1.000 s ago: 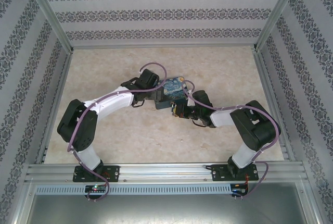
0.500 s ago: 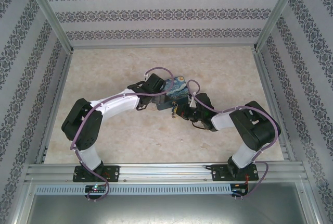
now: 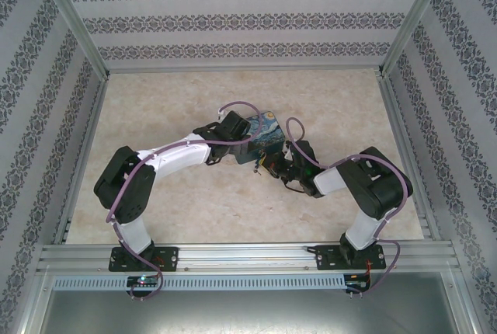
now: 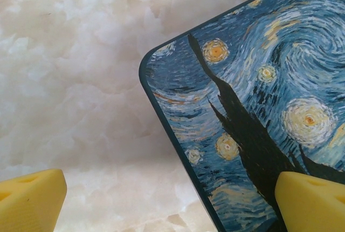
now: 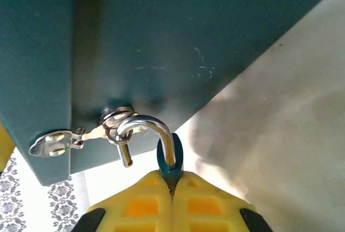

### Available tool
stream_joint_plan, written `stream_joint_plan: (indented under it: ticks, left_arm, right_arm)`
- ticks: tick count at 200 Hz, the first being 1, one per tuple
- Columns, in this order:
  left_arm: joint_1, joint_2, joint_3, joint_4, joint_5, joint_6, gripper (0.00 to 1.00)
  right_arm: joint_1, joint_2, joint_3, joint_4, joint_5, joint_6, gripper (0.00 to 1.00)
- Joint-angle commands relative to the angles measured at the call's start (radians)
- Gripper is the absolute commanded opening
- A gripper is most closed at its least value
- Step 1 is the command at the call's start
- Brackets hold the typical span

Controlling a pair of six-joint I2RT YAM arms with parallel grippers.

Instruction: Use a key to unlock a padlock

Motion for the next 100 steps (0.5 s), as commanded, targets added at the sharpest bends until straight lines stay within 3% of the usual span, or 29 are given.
stream_joint_plan:
  ticks: [1, 100]
  left_arm:
    - [-0.008, 0.043, -0.033, -0.076, -0.035, 0.018, 0.99]
    - [-0.011, 0.061, -0.039, -0.075, 0.002, 0.035, 1.00]
  right_arm:
    - [-0.002, 0.018, -0.027, -0.022, 0.070, 0.050, 0.00]
    - [-0.052, 0.020, 0.007, -0.049, 0.063, 0.020, 0.00]
